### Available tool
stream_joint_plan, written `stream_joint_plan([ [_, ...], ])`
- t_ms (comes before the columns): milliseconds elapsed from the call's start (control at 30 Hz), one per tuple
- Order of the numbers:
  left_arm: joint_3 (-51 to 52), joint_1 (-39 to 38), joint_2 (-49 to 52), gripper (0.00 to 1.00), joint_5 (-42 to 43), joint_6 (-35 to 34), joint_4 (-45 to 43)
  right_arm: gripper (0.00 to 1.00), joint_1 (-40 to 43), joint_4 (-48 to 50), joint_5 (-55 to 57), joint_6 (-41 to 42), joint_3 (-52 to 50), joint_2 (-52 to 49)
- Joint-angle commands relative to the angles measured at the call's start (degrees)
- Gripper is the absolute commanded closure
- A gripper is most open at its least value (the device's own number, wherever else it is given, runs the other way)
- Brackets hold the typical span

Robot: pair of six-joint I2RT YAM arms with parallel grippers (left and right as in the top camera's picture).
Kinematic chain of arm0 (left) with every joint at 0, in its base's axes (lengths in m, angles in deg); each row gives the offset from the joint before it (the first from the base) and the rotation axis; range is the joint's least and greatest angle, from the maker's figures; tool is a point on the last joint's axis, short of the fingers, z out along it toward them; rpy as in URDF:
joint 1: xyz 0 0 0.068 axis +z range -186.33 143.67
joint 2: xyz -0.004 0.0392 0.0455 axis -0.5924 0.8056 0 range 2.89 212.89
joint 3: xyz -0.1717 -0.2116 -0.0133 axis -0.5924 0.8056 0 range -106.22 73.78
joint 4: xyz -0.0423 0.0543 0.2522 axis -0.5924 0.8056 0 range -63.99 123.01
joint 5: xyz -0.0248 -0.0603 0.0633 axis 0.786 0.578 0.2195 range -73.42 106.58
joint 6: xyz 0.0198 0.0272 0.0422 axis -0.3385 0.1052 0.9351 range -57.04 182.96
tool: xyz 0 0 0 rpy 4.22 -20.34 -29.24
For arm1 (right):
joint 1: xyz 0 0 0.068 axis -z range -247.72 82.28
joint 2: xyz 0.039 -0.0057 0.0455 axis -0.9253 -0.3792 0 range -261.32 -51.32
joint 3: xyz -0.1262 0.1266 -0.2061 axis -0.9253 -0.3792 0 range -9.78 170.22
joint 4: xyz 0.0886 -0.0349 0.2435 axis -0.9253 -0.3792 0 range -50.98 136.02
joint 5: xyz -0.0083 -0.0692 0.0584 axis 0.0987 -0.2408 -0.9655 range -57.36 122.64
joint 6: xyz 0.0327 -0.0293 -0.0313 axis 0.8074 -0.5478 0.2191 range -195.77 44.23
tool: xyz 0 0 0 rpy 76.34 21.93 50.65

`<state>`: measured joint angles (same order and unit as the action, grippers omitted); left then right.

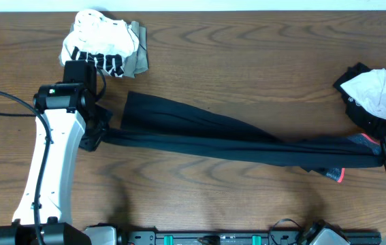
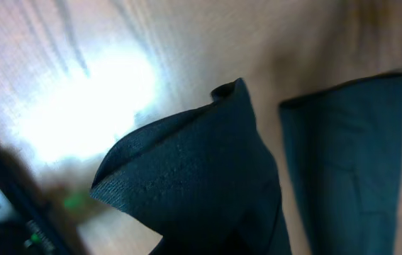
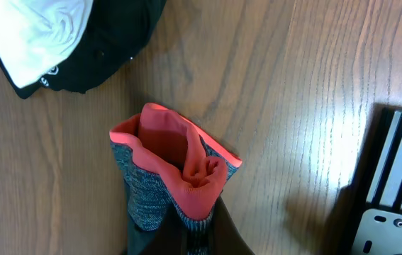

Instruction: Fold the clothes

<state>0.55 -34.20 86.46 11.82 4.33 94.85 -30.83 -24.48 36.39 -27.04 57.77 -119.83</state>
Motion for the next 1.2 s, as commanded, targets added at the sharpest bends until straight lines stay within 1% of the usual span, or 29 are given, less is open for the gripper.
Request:
stream_joint_plan([
  [0,-1.8,0.2,-0.1,0.94,-3.9,0.3,-2.0,0.98,0.5,0.9,3.9,1.7,1.3,-0.5],
  [333,-1.8,0.2,1.5,0.94,-3.9,0.3,-7.6,0.98,-0.4,2.3,4.0,3.1,1.1,-3.5],
  [600,-1.8,0.2,7.0,0.93,-3.9,0.1,-11.0,0.98,-5.2,4.5,4.8,5.6,1.0,-4.8],
  [667,-1.8,0.2,8.4,0.92,-3.9,0.1,-11.8,0.98,-6.8,4.5,6.7,7.3,1.0,-5.4],
  [700,-1.8,0.2,9.0,0.87,-3.9,0.1,-12.0,0.98,-7.6,4.5,7.8,8.2,1.0,-5.8],
  [733,-1.8,0.2,9.8,0.86,-3.9,0.1,-12.5,0.98,-8.4,4.5,8.5,8.9,1.0,-6.3],
  [933,-1.8,0.2,13.4,0.85,-3.9,0.1,-15.4,0.98,-11.8,5.4,9.2,11.7,1.0,-9.9],
  [1167,-1.8,0.2,15.7,0.85,-3.9,-0.1,-19.1,0.98,-13.1,7.8,9.4,13.6,1.0,-15.1],
])
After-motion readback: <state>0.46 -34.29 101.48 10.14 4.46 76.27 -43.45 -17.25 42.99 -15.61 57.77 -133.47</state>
